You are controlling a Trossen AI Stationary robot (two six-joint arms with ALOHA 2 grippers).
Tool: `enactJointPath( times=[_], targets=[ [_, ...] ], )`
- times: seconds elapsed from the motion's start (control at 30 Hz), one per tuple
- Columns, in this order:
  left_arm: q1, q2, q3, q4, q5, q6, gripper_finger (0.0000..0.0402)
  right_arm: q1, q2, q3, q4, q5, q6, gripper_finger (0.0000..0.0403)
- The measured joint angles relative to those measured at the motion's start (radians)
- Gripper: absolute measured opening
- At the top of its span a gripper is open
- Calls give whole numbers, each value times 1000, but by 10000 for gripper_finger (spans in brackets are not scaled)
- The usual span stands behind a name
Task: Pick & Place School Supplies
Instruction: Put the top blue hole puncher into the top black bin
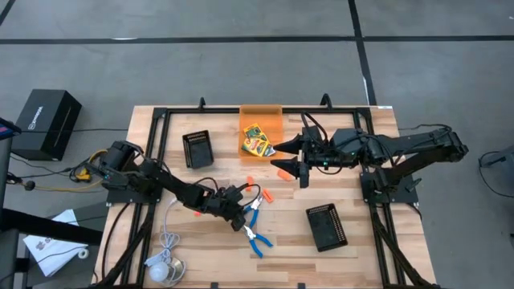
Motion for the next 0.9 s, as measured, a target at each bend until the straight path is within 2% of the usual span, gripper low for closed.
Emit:
enactJointPath(
  times=[0.13,0.4,0.57,0.6,0.9],
  targets=[
    [-3,50,1,67,17,-12,102,-1,0,0,5,0,-5,260],
    [2,84,4,75,41,-11,97,-12,0,0,10,-2,-6,260],
    [3,110,5,79,65,-11,36,-30,0,0,51,-3,-13,260],
    [4,111,5,79,65,-8,35,-34,0,0,59,-4,-21,260],
    [36,11,-7,29,66,21,35,-69,0,3,107,-40,-48,260]
  ],
)
